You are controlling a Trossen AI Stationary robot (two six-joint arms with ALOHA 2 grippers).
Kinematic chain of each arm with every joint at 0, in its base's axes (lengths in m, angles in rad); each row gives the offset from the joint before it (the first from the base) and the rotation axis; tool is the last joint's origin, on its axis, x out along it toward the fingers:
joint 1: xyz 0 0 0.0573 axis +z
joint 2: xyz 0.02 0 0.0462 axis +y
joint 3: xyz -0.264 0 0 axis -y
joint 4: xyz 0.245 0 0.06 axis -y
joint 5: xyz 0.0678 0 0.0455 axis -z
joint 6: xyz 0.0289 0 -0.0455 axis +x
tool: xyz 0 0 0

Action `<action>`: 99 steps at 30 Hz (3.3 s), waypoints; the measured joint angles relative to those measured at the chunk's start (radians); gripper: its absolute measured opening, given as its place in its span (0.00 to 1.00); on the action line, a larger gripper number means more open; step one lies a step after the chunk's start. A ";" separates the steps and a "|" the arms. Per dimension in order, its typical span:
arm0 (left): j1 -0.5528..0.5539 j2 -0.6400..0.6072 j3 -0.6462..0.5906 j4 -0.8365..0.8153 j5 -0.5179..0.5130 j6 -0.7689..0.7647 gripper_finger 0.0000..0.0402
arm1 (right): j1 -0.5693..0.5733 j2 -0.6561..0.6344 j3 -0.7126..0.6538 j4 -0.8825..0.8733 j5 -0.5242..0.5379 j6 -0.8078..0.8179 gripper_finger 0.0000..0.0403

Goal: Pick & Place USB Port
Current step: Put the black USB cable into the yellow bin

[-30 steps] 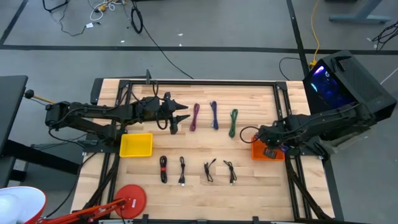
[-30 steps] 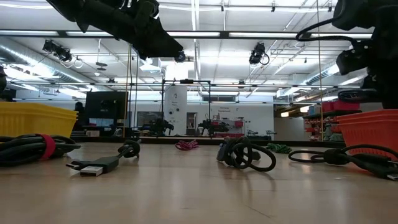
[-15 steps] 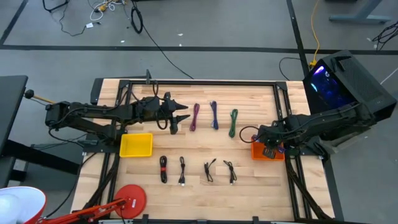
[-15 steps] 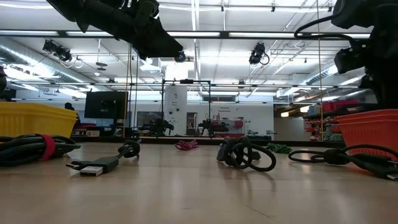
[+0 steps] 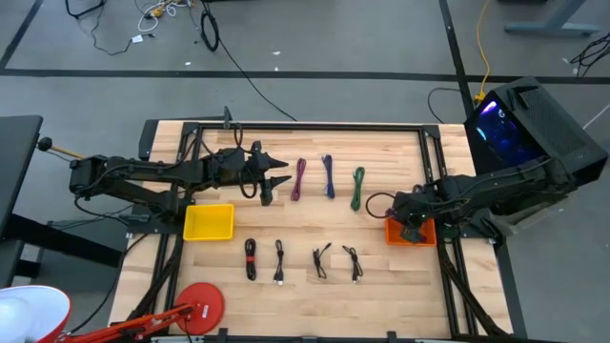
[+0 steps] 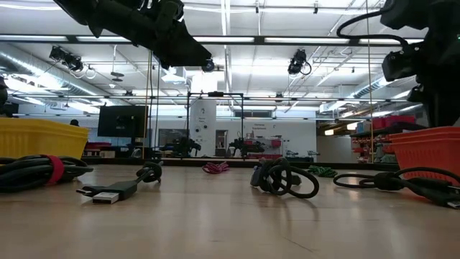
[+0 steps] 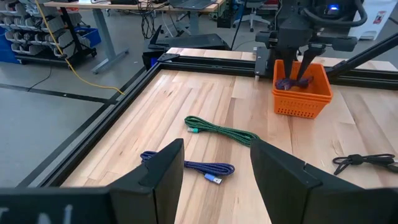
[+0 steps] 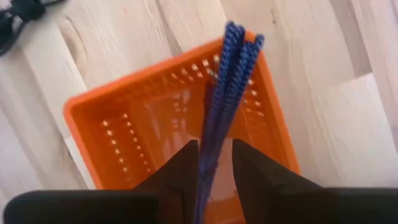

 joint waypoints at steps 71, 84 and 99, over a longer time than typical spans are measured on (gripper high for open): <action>0.000 0.000 0.000 0.002 0.000 -0.023 0.47 | 0.173 0.428 0.027 0.816 -0.084 -0.015 0.33; 0.000 0.000 0.000 0.000 0.000 -0.023 0.47 | 0.209 0.564 0.027 0.874 -0.070 0.075 0.33; 0.000 0.001 0.000 -0.002 0.000 -0.022 0.47 | 0.209 0.608 0.027 0.895 -0.051 0.111 0.33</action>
